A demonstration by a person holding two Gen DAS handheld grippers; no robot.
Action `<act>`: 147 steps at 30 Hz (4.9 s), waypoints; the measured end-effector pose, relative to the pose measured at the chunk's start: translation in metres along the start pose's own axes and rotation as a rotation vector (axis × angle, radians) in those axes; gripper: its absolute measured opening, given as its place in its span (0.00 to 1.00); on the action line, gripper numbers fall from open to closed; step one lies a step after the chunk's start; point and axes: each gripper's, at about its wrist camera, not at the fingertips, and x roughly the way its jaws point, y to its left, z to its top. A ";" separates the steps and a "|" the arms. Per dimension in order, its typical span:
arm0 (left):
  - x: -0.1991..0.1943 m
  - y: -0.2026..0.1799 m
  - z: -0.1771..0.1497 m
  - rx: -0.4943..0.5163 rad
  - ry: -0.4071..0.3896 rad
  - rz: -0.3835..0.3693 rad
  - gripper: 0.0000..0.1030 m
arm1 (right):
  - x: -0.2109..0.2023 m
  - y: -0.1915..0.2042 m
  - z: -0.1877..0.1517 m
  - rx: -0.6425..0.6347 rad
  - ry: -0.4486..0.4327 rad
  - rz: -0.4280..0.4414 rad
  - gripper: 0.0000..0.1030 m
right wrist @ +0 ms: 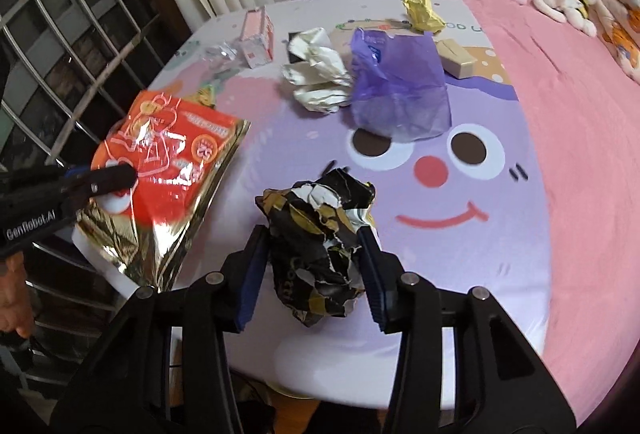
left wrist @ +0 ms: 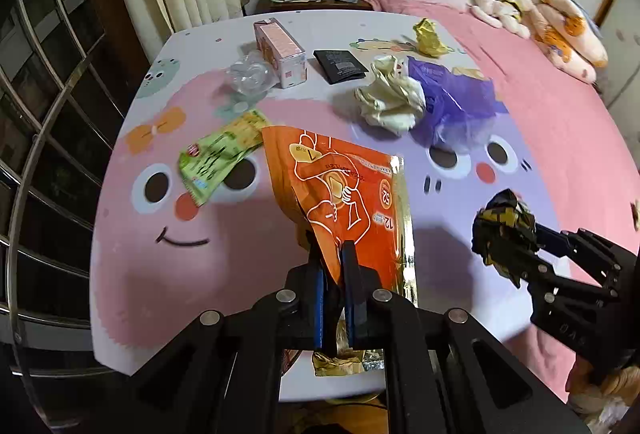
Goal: Collect trash
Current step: 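Grasp the orange snack bag with the left tool while the right tool grasps the black-gold wrapper, then carry the orange bag and black-gold wrapper down over the trash bin, then open both tools to drop the bag and wrapper into the bin, then raise both tools back toward the bed, then grasp the green snack packet with the left tool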
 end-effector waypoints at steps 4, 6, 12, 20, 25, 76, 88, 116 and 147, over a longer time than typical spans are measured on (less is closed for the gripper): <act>-0.023 0.022 -0.028 0.024 -0.008 -0.032 0.07 | -0.021 0.029 -0.027 0.058 -0.023 -0.011 0.40; -0.036 0.035 -0.047 0.039 -0.011 -0.050 0.07 | -0.033 0.051 -0.048 0.081 -0.030 -0.018 0.40; -0.067 0.052 -0.106 0.142 -0.055 -0.027 0.07 | -0.050 0.097 -0.106 0.131 -0.027 -0.030 0.40; -0.072 0.059 -0.177 0.215 -0.002 -0.071 0.07 | -0.053 0.125 -0.186 0.178 0.071 -0.066 0.40; -0.058 0.045 -0.210 0.222 0.057 -0.097 0.07 | -0.047 0.116 -0.226 0.238 0.136 -0.079 0.40; 0.302 -0.023 -0.374 0.145 0.313 -0.031 0.70 | 0.270 -0.036 -0.402 0.416 0.333 -0.016 0.58; 0.270 0.000 -0.356 0.097 0.272 -0.008 0.85 | 0.248 -0.024 -0.388 0.399 0.315 -0.035 0.66; 0.005 -0.008 -0.229 0.008 0.065 0.037 0.85 | 0.035 0.022 -0.249 0.318 0.146 0.071 0.66; -0.101 0.083 -0.047 -0.004 -0.090 0.097 0.85 | -0.043 0.082 -0.040 0.144 -0.091 0.081 0.66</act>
